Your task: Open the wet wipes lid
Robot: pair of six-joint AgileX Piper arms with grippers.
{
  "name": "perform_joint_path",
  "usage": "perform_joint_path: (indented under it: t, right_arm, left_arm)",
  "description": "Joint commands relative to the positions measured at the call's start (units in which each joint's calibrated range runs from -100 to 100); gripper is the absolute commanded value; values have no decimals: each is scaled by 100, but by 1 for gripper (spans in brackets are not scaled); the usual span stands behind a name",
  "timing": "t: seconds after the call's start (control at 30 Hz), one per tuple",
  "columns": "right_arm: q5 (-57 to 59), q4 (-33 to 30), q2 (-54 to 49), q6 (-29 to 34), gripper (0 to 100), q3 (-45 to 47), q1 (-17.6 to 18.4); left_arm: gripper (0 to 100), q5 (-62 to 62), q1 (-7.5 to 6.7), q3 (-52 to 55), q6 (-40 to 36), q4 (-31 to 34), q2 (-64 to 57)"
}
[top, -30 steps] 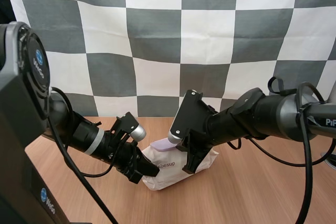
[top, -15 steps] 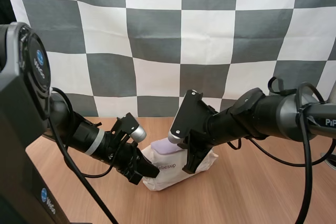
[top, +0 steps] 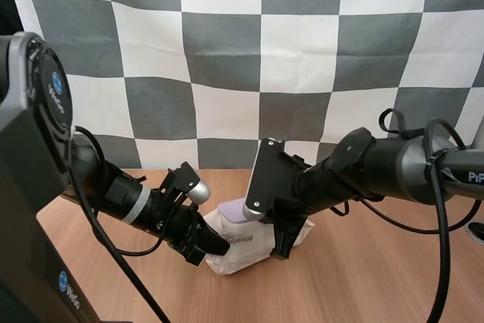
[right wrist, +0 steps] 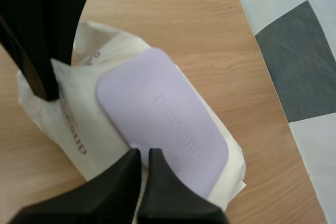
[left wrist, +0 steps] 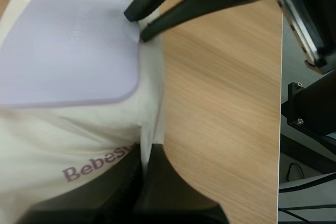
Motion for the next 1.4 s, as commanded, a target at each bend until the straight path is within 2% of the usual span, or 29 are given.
perform_joint_path:
  t: [0.0, 0.07, 0.2, 0.23, 0.43, 0.8, 0.87, 0.97, 1.2, 1.37]
  right_arm:
    - [-17, -361, 9, 0, 47, 7, 3]
    - [-17, -299, 9, 0, 45, 7, 12]
    - [-133, -301, 9, 0, 30, 7, 67]
    - [-182, -301, 9, 0, 29, 7, 82]
    - [-600, -301, 9, 0, 34, 7, 258]
    - [-652, -307, 9, 0, 32, 7, 265]
    - [-652, -307, 9, 0, 23, 7, 265]
    - [-652, -307, 9, 0, 0, 7, 265]
    - [-672, -134, 9, 0, 0, 7, 265]
    - [-1266, 408, 9, 0, 0, -25, 265]
  left_arm:
    - [0, 3, 0, -3, -3, -6, 3]
    - [0, 3, 0, -3, -3, 29, 3]
    - [0, 3, 0, -3, -15, 82, 3]
    - [0, 3, 0, -3, -26, 123, 3]
    - [0, 3, 0, -3, -26, 218, 3]
    - [0, 3, 0, -3, -26, 215, 3]
    - [0, 3, 0, -3, -26, 215, 3]
    - [0, 3, 0, -3, -26, 237, 3]
    - [0, 3, 0, -3, -9, 234, 3]
    - [0, 3, 0, -3, 38, 239, 3]
